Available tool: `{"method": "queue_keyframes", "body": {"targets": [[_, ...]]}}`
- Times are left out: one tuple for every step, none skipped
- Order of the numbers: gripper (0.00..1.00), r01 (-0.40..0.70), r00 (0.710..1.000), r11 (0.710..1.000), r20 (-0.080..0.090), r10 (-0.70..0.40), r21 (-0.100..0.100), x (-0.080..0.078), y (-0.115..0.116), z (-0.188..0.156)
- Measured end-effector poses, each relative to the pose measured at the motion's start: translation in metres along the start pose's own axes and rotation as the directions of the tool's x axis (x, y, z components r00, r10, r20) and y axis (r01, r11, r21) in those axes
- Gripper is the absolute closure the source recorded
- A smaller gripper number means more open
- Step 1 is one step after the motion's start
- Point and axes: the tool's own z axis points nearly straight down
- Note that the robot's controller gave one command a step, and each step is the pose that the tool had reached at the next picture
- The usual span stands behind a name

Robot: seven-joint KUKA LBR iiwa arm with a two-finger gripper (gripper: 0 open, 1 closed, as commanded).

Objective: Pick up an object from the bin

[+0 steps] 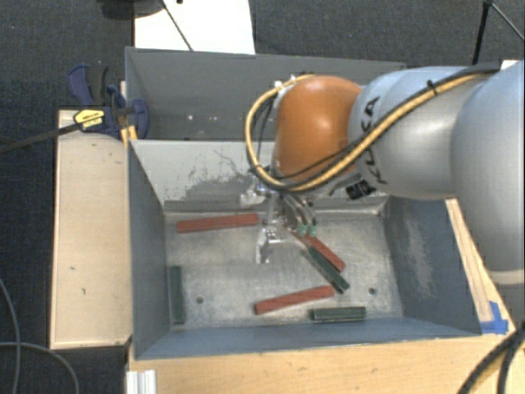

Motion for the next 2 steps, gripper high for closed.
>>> {"method": "queue_keyframes", "body": {"targets": [[0.0,0.154,0.988,0.988,0.006,-0.154,-0.002,0.048,-0.012,-0.003],[1.0,0.08,0.997,0.997,0.002,-0.08,-0.003,0.105,-0.051,0.054]]}}
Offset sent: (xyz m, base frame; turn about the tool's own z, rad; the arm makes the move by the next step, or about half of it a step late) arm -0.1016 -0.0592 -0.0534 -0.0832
